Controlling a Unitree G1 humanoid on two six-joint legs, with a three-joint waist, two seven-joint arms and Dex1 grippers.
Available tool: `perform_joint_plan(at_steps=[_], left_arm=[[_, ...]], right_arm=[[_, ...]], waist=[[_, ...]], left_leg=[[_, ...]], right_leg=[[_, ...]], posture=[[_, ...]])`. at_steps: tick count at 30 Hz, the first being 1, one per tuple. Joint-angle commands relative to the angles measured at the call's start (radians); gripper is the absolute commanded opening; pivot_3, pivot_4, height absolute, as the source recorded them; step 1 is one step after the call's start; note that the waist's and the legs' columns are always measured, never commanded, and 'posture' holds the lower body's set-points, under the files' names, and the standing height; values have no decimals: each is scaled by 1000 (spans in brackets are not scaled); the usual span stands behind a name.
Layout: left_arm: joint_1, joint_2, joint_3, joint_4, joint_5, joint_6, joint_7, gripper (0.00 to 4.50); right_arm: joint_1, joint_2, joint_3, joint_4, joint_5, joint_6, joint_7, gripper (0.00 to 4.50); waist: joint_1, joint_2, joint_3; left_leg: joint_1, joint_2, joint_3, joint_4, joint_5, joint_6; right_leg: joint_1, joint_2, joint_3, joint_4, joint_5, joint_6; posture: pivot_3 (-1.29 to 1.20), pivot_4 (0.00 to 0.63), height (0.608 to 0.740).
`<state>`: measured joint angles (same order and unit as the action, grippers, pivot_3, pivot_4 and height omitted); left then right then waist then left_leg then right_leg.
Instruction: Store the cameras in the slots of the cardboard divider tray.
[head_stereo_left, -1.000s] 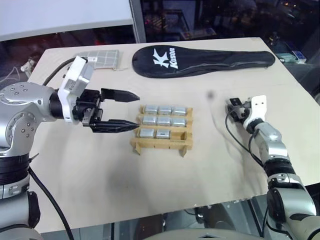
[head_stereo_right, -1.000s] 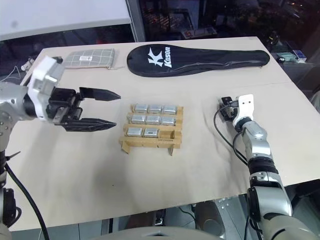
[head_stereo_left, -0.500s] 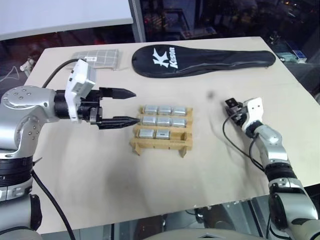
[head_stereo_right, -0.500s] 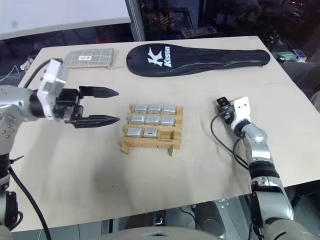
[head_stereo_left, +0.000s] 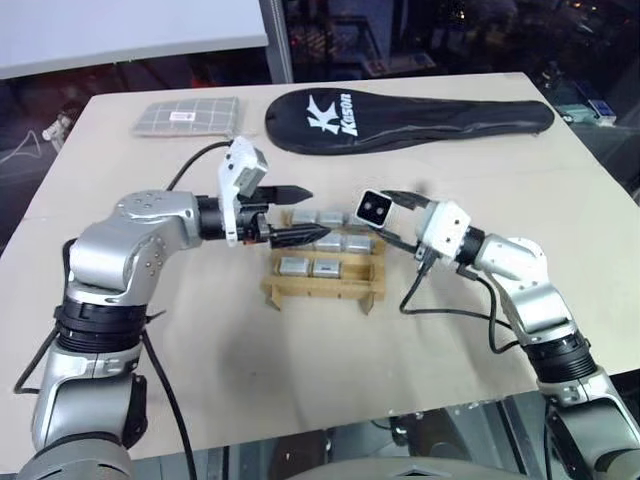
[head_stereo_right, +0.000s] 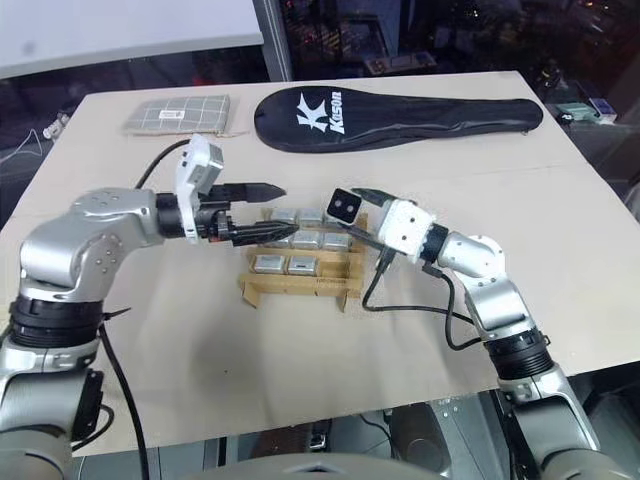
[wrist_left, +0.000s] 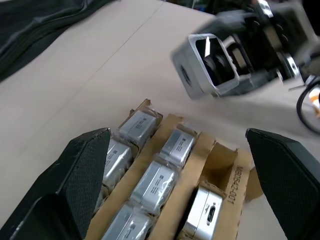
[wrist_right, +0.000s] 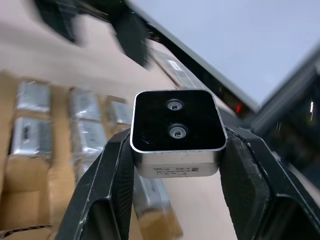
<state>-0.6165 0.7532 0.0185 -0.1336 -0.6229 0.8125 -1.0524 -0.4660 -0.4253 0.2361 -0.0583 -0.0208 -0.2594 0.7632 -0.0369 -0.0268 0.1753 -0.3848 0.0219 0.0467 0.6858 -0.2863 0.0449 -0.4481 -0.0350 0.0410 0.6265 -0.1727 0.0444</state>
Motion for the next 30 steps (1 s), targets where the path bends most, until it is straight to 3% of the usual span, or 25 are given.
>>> perform_joint_plan(at_steps=[1,9,15,30], left_arm=[[-27,-28,13,-53,-67,55,7,4500],[-65,-79,13,-70,-144,158,47,4500],[-96,-61,24,-42,-181,225,29,4500],[-119,-62,41,-8,-213,248,17,4500]], right_arm=[[-43,-23,19,2,-67,-132,-3,1856],[-107,-13,64,39,-181,-263,-48,1856],[-153,-9,64,95,-294,-402,-153,1856],[-155,-5,82,111,-306,-454,-199,1856]], waist=[[0,0,0],[-2,0,0],[-2,0,0],[-2,0,0]], left_leg=[[0,0,0,0,0,0],[1,0,0,0,0,0],[1,0,0,0,0,0],[1,0,-1,0,0,-1]], right_leg=[[0,0,0,0,0,0],[0,0,0,1,0,0],[0,0,0,0,0,0],[0,0,1,1,0,0]], posture=[[0,150,740],[0,150,740],[0,150,740],[0,150,740]])
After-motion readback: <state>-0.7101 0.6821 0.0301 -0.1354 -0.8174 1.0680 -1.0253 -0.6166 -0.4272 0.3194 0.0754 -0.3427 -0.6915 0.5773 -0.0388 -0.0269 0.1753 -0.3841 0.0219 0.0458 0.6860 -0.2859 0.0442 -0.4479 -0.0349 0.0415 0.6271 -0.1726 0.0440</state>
